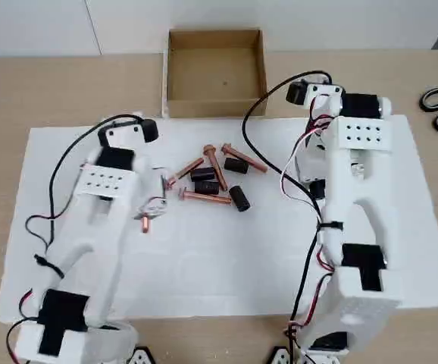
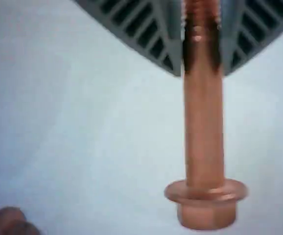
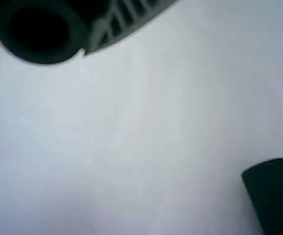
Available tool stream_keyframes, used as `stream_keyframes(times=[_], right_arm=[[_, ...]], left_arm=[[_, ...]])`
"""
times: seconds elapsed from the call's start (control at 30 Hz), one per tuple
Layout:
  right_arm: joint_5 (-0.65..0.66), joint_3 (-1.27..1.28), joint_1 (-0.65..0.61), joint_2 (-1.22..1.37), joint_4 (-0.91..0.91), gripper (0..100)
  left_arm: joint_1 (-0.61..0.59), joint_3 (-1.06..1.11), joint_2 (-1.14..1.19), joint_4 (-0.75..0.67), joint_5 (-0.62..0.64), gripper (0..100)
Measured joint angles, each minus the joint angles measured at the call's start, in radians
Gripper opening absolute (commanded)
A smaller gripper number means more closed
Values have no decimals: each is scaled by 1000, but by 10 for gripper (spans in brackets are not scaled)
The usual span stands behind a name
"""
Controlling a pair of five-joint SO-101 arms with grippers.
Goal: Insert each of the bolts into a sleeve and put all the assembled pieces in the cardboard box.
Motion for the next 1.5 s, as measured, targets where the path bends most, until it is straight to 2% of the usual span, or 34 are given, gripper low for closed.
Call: stream_keyframes(times=[0.17, 0.27, 0.43, 0.57, 1.07, 1.5], right_arm=[[0, 0, 0, 11, 0, 4], [-3, 0, 0, 9, 0, 4], [-3, 0, 0, 9, 0, 4], [-3, 0, 0, 9, 0, 4], [-3, 0, 0, 9, 0, 4], [-3, 0, 0, 9, 0, 4]], left_arm=[[-40, 78, 0, -118, -244, 6], [-40, 146, 0, -184, -304, 7], [-41, 187, 0, -222, -322, 13], [-41, 187, 0, -226, -322, 92], [-46, 187, 0, -313, -347, 97], [-46, 187, 29, -333, -347, 97]])
